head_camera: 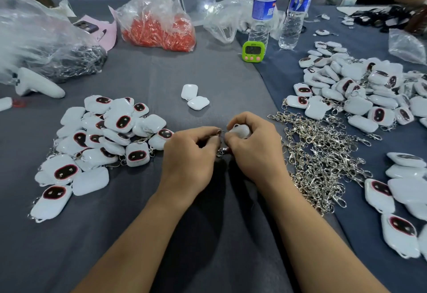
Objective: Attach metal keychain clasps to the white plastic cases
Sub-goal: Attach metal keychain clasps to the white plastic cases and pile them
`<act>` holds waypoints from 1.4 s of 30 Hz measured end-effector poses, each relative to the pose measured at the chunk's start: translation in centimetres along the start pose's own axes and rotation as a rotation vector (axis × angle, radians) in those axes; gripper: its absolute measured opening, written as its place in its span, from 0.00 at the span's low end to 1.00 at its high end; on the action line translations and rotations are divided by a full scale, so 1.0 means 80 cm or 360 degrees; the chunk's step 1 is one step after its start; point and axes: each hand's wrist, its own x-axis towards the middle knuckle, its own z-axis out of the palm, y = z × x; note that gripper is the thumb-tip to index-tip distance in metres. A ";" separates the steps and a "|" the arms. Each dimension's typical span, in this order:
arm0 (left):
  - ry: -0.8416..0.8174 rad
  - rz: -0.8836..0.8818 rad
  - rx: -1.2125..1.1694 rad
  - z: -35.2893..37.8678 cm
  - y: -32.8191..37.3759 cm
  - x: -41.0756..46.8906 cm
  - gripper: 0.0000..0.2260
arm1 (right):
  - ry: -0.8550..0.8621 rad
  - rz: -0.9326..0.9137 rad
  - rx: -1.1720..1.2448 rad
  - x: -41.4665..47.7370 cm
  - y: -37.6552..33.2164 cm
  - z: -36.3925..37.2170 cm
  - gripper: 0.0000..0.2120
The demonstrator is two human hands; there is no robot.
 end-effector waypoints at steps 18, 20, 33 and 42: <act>0.0087 0.0054 -0.0200 -0.009 -0.002 -0.001 0.07 | -0.0295 0.0238 0.0503 -0.003 -0.008 0.001 0.03; 0.0083 0.0065 -0.0219 -0.009 -0.004 -0.001 0.08 | -0.0302 0.0233 0.0519 -0.004 -0.008 0.001 0.04; 0.0057 0.0184 -0.0022 -0.010 -0.002 -0.005 0.08 | -0.0226 0.0176 0.0495 0.000 -0.005 0.001 0.06; 0.0153 0.0234 0.0058 -0.011 0.005 -0.008 0.08 | -0.0071 0.0070 0.0412 0.001 -0.002 0.006 0.03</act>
